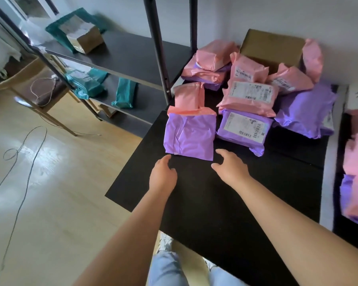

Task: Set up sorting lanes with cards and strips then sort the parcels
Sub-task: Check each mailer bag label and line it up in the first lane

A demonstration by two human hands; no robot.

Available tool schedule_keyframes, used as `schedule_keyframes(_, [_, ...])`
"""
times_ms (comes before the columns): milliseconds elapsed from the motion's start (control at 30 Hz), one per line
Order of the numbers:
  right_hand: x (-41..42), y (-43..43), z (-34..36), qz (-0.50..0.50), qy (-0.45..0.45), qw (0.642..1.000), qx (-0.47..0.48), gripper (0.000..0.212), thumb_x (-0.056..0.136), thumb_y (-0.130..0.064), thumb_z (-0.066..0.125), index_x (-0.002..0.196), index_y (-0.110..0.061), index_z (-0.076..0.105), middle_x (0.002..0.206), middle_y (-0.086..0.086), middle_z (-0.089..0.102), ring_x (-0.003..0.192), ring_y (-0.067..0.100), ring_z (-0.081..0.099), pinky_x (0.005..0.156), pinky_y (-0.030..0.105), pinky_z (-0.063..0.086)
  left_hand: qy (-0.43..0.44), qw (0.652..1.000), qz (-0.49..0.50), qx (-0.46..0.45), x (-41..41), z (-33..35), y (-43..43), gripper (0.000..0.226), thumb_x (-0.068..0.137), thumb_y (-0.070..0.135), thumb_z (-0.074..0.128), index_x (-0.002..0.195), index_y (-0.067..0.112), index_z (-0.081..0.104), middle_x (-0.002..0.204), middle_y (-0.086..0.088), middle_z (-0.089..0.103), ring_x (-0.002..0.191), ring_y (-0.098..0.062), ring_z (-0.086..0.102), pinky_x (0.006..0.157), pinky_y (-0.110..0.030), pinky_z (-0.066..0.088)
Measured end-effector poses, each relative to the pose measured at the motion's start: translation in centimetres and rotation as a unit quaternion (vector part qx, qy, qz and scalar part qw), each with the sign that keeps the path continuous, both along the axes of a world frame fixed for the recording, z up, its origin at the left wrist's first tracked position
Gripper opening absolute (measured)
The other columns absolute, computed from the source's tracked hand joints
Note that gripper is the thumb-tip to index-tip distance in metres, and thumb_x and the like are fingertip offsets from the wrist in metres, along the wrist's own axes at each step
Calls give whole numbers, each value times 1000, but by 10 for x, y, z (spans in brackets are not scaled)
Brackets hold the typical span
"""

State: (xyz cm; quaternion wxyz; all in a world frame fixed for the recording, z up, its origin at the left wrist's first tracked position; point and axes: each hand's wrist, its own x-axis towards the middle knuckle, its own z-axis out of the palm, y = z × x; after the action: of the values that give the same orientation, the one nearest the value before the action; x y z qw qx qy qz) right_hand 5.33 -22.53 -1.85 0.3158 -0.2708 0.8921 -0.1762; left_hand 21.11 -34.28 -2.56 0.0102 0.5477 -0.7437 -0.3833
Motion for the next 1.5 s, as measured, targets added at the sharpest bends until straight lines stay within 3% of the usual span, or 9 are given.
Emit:
schedule_keyframes(200, [0, -30, -21, -20, 21, 997, 79, 57, 98, -23, 54, 151, -27, 33, 145, 5, 48, 131, 29, 49, 104, 47, 42, -36, 997, -59, -16, -12, -19, -58, 56, 96, 7, 49, 150, 20, 39, 144, -6, 51, 132, -28, 48, 104, -48, 47])
schedule_keyframes(467, [23, -61, -34, -76, 5, 989, 124, 64, 96, -19, 55, 154, -26, 28, 149, 4, 44, 135, 28, 42, 106, 46, 38, -93, 966, -242, -9, -7, -32, -93, 62, 100, 13, 48, 156, 24, 23, 149, -5, 43, 145, -25, 30, 119, -44, 24])
schedule_keyframes(600, [29, -61, -33, -131, -2, 986, 99, 63, 95, -16, 57, 152, -27, 33, 147, 3, 47, 133, 27, 46, 105, 45, 40, -21, 980, -194, 30, -8, -27, -98, 59, 95, 11, 57, 150, 26, 39, 142, -3, 53, 131, -24, 49, 108, -44, 44])
schedule_keyframes(700, [33, -58, -30, -170, 12, 983, 66, 62, 91, -14, 62, 148, -27, 40, 139, 2, 53, 126, 25, 52, 102, 45, 45, 60, 988, -135, 41, -8, -17, -98, 55, 89, 7, 66, 139, 23, 53, 128, 1, 62, 112, -17, 59, 95, -35, 53])
schedule_keyframes(900, [47, -54, -13, -223, 93, 970, -6, 45, 85, -21, 74, 125, -24, 55, 113, -2, 62, 104, 20, 62, 92, 45, 53, 138, 984, -98, -52, -7, 10, -101, 30, 88, 5, 65, 115, 16, 69, 106, 2, 70, 95, -16, 64, 79, -24, 48])
schedule_keyframes(1067, [58, -43, 13, -284, 133, 945, -93, 18, 92, -24, 68, 110, -22, 63, 94, -9, 60, 88, 12, 62, 86, 39, 55, 192, 976, -78, -70, -13, 41, -105, 13, 94, 18, 66, 104, 19, 73, 99, 7, 66, 88, -11, 61, 67, -14, 39])
schedule_keyframes(1167, [60, -36, 36, -318, 122, 931, -134, 10, 95, -24, 64, 105, -24, 62, 93, -8, 61, 91, 15, 65, 86, 40, 54, 223, 963, -113, -98, -18, 63, -108, 11, 92, 22, 69, 99, 18, 76, 99, 8, 58, 87, -9, 56, 67, -12, 38])
schedule_keyframes(1367, [60, -27, 88, -347, 220, 891, -194, 47, 92, -19, 69, 135, -22, 51, 120, 1, 61, 105, 18, 62, 90, 43, 54, 251, 956, -137, -60, -28, 101, -117, 13, 91, 19, 67, 101, 19, 75, 93, 6, 70, 86, -14, 64, 62, -15, 41])
schedule_keyframes(1500, [65, -32, 119, -290, 333, 868, -228, 43, 90, -12, 71, 130, -19, 58, 118, 4, 65, 108, 20, 63, 93, 48, 53, 238, 950, -165, -114, -30, 122, -121, 19, 93, 19, 65, 108, 16, 76, 99, 0, 74, 84, -13, 63, 62, -16, 44])
